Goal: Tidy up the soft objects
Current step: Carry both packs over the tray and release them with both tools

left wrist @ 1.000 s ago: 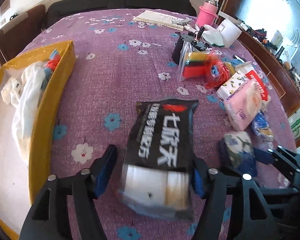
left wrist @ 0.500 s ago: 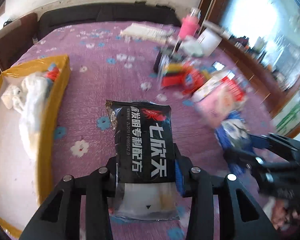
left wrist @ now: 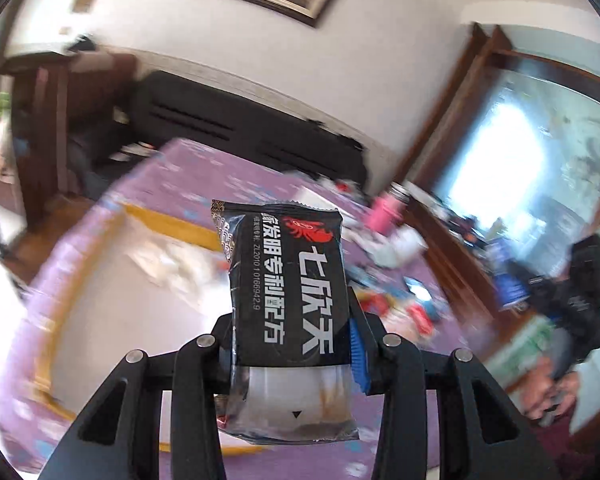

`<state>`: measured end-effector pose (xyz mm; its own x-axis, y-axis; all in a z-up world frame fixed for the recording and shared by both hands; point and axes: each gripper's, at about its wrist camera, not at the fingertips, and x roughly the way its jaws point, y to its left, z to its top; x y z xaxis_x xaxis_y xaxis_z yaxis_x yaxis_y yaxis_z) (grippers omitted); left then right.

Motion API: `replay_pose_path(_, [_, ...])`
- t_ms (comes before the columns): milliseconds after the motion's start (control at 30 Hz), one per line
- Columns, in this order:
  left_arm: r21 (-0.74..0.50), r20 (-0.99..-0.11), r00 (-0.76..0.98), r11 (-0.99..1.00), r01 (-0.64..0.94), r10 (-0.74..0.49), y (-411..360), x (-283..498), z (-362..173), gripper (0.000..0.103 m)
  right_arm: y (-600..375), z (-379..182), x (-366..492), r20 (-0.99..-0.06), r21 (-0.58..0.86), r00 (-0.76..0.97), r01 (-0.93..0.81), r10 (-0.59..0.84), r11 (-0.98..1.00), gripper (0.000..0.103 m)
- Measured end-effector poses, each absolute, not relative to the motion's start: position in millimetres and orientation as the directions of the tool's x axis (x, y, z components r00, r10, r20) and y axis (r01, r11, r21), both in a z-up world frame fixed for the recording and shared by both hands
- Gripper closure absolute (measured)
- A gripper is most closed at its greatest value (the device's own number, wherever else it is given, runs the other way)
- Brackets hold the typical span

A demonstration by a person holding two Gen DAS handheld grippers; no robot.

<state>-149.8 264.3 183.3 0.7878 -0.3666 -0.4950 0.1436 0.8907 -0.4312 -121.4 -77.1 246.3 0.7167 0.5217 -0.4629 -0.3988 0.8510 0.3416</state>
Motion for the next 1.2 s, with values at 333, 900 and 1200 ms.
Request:
replay_pose_path(333, [-0.324,-0.644,0.747,0.944,-0.067,-0.168,337,-60,153,0.063,69,259,-50,-0.51,0.145,0.678,-0.539,0.529,0.83,0.044])
replay_pose_path(900, [-0.282,-0.795,0.599,0.935,-0.217,-0.101,361,39,45,0.043,217,68,23,-0.798,0.227,0.323,-0.623,0.509,0.749,0.044])
replay_pose_path(1200, [-0.314,-0.744,0.657,0.932,-0.184,-0.121,359,20,67,0.018,227,42,29,-0.806,0.25,0.302,-0.605,0.509,0.756,0.016])
